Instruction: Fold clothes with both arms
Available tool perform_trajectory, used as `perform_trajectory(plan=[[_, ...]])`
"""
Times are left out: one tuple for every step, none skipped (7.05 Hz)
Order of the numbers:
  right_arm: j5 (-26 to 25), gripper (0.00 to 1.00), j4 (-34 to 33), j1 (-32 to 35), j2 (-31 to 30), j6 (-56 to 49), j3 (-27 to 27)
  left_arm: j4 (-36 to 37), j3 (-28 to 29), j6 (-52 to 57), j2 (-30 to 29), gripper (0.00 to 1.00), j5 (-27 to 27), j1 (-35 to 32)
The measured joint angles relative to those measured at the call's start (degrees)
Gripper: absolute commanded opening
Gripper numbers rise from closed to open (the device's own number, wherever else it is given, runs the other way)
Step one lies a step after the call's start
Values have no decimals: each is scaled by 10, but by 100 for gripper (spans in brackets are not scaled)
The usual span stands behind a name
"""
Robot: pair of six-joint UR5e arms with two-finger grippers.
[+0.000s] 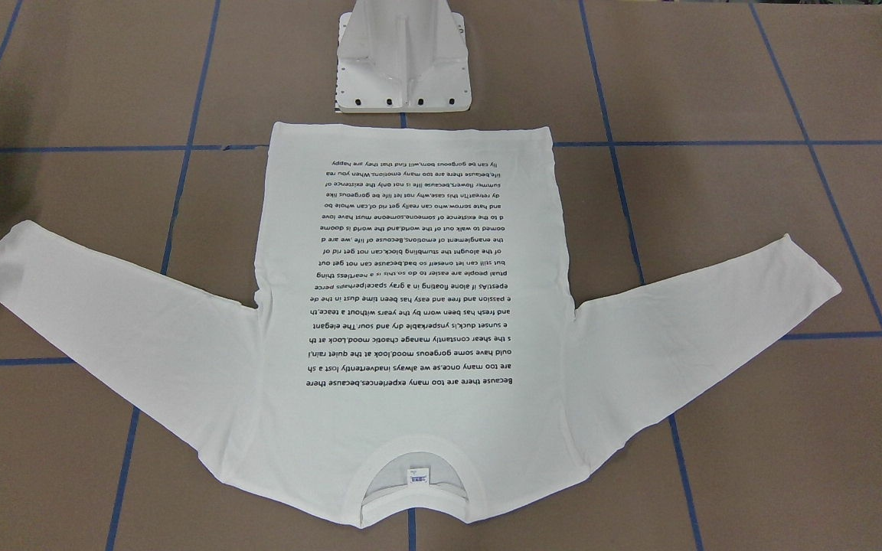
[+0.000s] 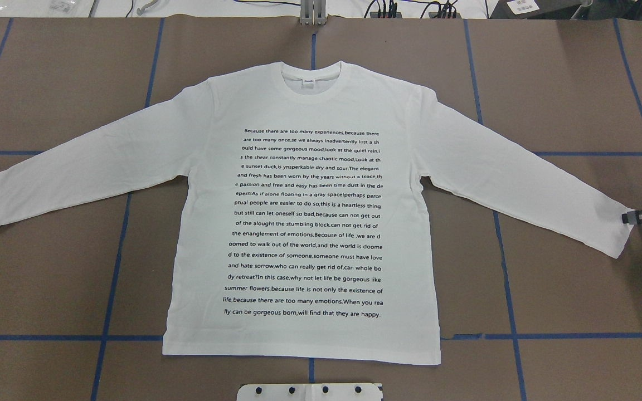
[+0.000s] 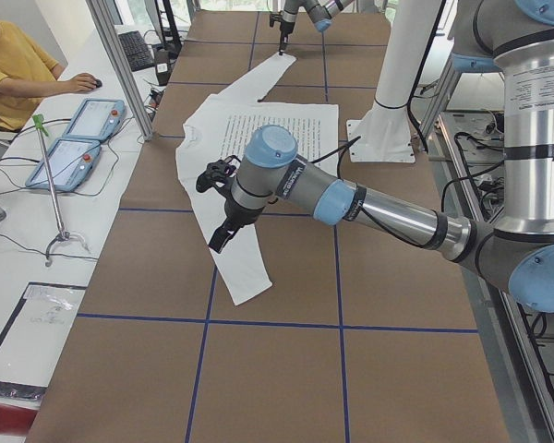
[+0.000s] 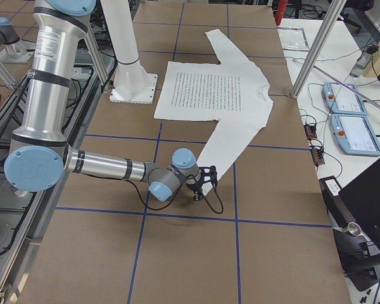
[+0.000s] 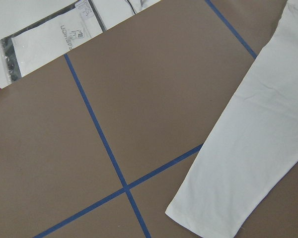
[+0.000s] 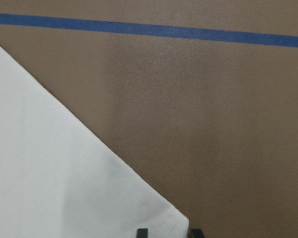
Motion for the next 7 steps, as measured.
perform_trajectory(plan=[[0, 0, 0, 0, -1, 0, 1, 0, 0, 0, 0, 100, 0, 0], [3, 0, -2, 5, -1, -2, 6, 0, 0, 0, 0, 100, 0, 0], [11, 0, -8, 18, 0, -4, 15, 0, 0, 0, -1, 100, 0, 0], [23, 0, -30, 37, 1, -6, 34, 0, 0, 0, -1, 100, 0, 0], [36, 0, -91, 57, 8, -6, 79, 0, 0, 0, 0, 100, 0, 0], [40, 0, -199, 72, 32, -6, 146, 0, 0, 0, 0, 100, 0, 0], [39, 0, -324, 82, 75, -6, 212, 0, 1, 0, 0, 100, 0, 0]])
